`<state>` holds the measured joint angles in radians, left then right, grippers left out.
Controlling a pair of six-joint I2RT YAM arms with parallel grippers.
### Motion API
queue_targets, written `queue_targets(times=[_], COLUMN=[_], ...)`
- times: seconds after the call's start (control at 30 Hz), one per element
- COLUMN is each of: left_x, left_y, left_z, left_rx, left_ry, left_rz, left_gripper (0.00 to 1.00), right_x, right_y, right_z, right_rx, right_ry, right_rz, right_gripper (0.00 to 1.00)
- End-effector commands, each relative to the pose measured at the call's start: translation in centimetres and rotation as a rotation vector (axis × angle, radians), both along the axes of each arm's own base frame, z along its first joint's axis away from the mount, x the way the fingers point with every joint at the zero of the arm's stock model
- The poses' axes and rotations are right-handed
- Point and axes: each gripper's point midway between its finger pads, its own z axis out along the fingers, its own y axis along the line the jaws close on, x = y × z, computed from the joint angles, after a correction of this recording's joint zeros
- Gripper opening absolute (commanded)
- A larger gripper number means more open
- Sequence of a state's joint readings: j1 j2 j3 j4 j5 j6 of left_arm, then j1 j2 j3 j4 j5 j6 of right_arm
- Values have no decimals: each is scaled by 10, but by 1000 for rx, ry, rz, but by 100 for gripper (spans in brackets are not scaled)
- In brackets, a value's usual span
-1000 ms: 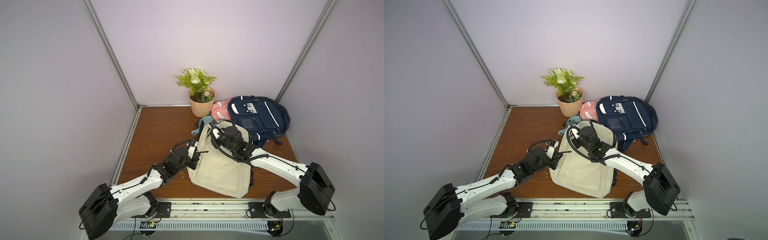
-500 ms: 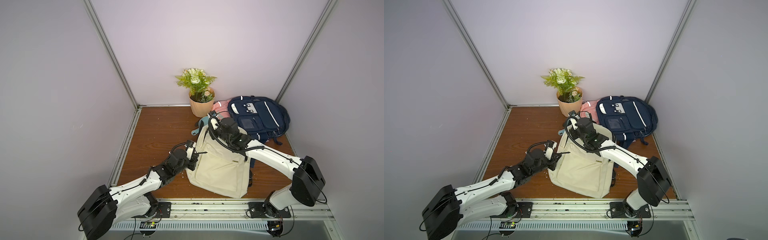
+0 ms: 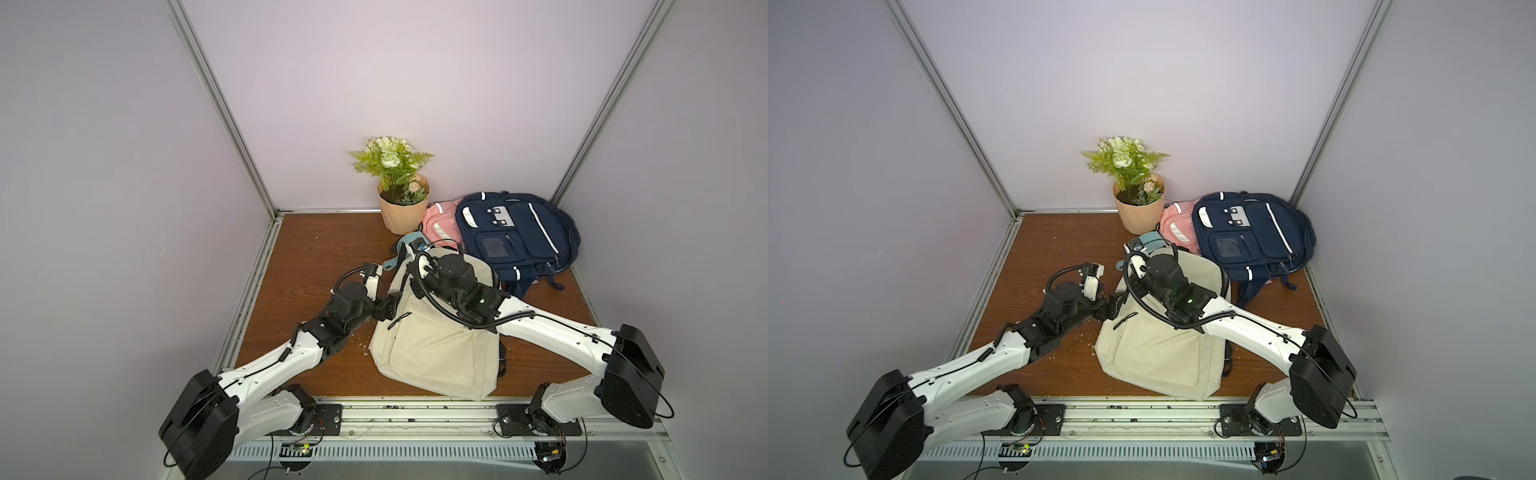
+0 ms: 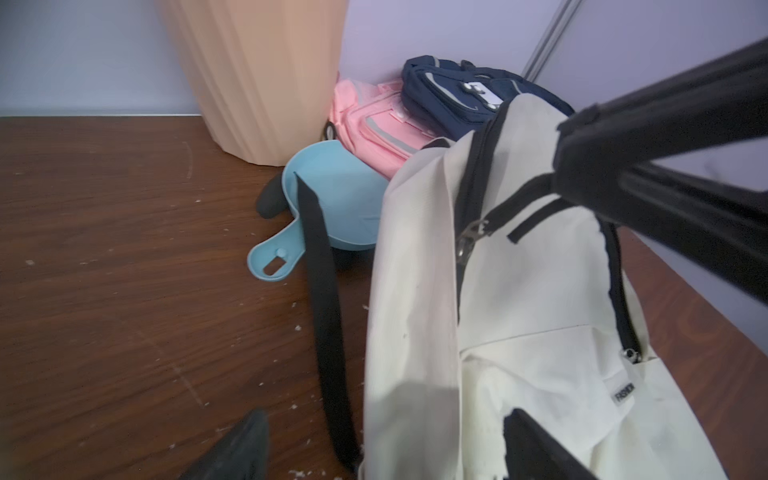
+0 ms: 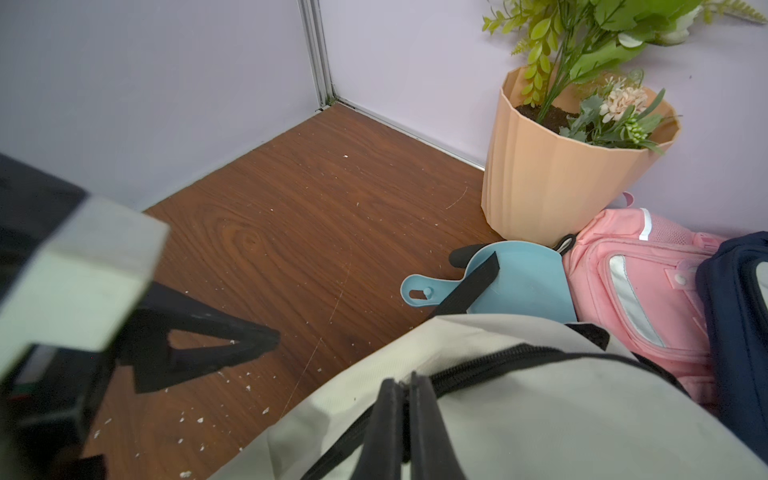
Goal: Zip up the backpack
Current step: Zip the zipper on the backpack.
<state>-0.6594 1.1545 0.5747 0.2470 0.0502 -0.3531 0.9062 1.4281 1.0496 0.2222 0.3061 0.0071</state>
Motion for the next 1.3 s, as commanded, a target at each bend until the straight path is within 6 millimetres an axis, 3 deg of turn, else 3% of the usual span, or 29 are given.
queue_targets(times=[0.0,0.13,0.3,0.37,0.47,0.67,0.83,0.9,1.0,1.1,1.17,1.27], left_x=[6,17,13,9,1,-14,-14,-14,-15,-9,-4,8], left_y=[-19,-18,-21,-18,-13,-6,4,7,5,2,-2,-6], left_z=[5,-6,-10,-13,-14,-26,-32,-31,-28,-16,-3,20], left_rx=[-18,13,5,3,-12,5,18,17,13,15,13,16], left_ry=[-16,-3,8,11,3,17,27,27,23,4,-23,-66], left_rz=[-83,-51,-75,-68,-68,-66,-18,-5,-17,-18,-19,-12], left_gripper=[86,69,28,16,8,5,6,10,26,54,64,77], right_x=[-12,-12,3,16,40,75,79,78,66,34,17,5], right_y=[7,4,-9,-17,-35,-66,-79,-81,-69,-36,-14,4], right_z=[46,47,44,45,47,63,65,59,63,83,93,101], right_rx=[135,145,112,113,126,146,125,123,141,191,212,229], right_ry=[-69,-73,-72,-66,-53,-70,-80,-71,-82,-135,-143,-135], right_rz=[34,11,-81,-124,-192,-279,-332,-333,-255,-84,19,66], right_gripper=[0,0,0,0,0,0,0,0,0,0,0,0])
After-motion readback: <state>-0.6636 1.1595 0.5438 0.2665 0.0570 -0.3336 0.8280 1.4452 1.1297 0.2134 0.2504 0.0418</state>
